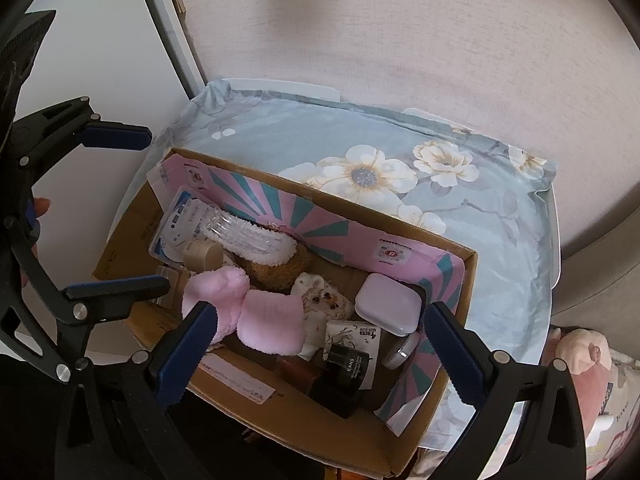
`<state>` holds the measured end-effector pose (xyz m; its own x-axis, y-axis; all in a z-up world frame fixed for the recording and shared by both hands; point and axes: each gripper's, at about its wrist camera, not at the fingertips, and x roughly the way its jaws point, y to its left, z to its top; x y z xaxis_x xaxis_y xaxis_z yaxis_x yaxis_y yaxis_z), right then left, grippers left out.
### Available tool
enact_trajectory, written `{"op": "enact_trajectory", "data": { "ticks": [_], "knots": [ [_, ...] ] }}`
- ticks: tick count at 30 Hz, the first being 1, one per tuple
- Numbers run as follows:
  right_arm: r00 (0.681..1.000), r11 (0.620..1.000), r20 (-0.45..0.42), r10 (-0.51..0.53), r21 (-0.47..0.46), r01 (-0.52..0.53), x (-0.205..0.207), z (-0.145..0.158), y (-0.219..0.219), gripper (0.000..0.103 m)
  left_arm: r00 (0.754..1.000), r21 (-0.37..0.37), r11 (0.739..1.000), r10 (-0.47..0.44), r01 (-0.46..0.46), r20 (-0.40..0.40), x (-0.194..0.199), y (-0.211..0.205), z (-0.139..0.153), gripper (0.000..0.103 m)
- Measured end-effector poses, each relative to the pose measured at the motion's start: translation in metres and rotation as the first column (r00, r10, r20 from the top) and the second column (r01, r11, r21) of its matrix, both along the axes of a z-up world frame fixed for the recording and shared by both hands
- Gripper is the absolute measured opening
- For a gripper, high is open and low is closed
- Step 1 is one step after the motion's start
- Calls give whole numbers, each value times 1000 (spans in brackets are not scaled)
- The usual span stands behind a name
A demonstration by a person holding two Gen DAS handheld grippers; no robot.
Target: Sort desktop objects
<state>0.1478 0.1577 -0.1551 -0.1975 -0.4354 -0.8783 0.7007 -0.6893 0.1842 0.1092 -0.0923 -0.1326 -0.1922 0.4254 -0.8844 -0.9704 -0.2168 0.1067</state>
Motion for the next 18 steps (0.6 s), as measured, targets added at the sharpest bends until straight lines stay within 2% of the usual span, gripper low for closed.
{"op": "enact_trajectory", "data": {
  "ticks": [4,9,11,14,18],
  "knots": [
    [1000,1000,1,-4,6,4,-2,1,0,103,999,1,999,39,-39,-4,-2,1,8,103],
    [997,993,3,-82,80,81,-10,16,3,103,985,52,983,174,-175,9,-11,-4,39,103],
    [992,987,-1,-128,95,128,-13,28,7,103,970,75,967,243,-244,26,-18,-8,51,103],
    [977,972,5,-213,106,211,-17,45,15,103,934,118,927,348,-356,85,-30,-17,68,103],
    [957,951,-32,-287,105,289,-17,68,21,103,885,147,873,457,-466,90,-40,-31,80,103]
  ]
}}
